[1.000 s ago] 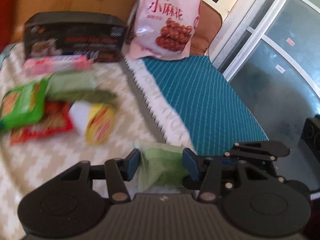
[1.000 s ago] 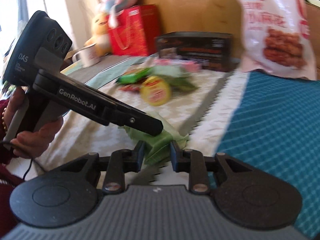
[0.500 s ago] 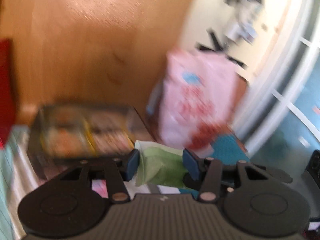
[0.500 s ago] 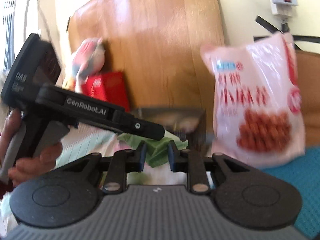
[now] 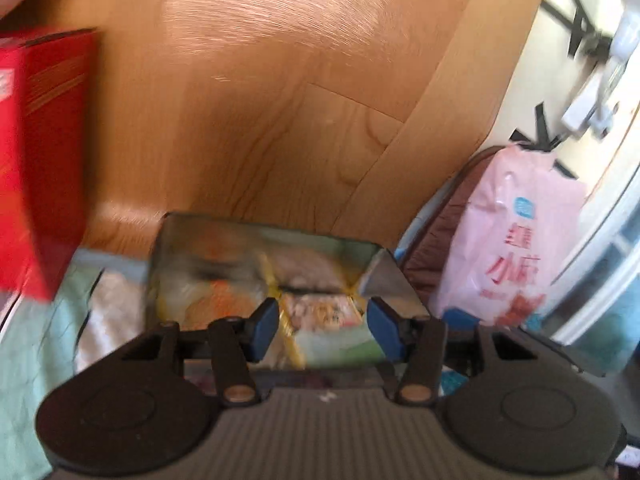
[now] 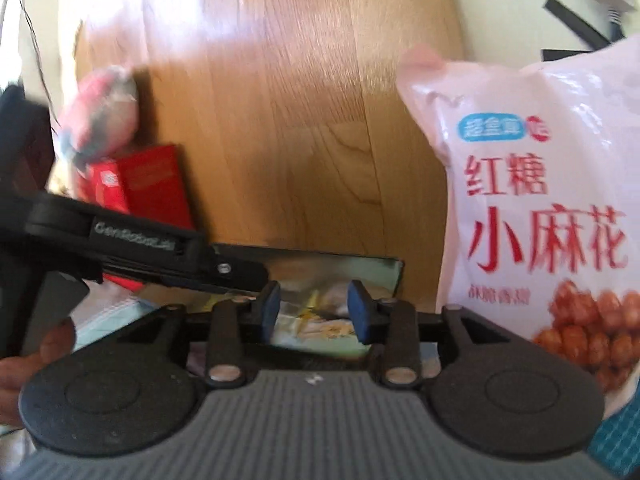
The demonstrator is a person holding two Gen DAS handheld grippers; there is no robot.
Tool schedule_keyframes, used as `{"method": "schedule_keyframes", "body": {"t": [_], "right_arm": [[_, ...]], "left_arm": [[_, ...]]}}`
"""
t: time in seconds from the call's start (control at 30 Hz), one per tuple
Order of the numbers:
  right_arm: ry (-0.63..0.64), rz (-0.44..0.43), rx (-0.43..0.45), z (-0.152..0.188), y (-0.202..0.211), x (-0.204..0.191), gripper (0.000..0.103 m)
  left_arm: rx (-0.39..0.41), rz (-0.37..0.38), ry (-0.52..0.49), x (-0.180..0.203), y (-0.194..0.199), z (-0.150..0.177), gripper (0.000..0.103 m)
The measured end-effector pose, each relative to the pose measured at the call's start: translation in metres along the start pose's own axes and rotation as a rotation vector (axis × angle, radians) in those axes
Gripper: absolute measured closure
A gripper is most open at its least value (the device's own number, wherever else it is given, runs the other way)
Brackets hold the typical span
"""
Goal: Organize snacks
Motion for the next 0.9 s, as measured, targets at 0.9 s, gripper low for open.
{"method": "schedule_keyframes", "body": {"t": [0.9], "right_arm": [[-0.453,-0.015,-0.237,0.073,0.064,0.032,0.094]], "left_arm": [[-0.234,-0.017,-0.029,0.053,-0.012,0.092,0.059]]}}
Point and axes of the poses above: each gripper's, at about its wrist camera, not at the fingertips, and y roughly against the way its jaws point, x to its right, z to its underside, the point moved 6 cm from there along -y, roughly the way its jaws point, and after that the axes turned 7 degrees about -y, right-handed, at the moved point
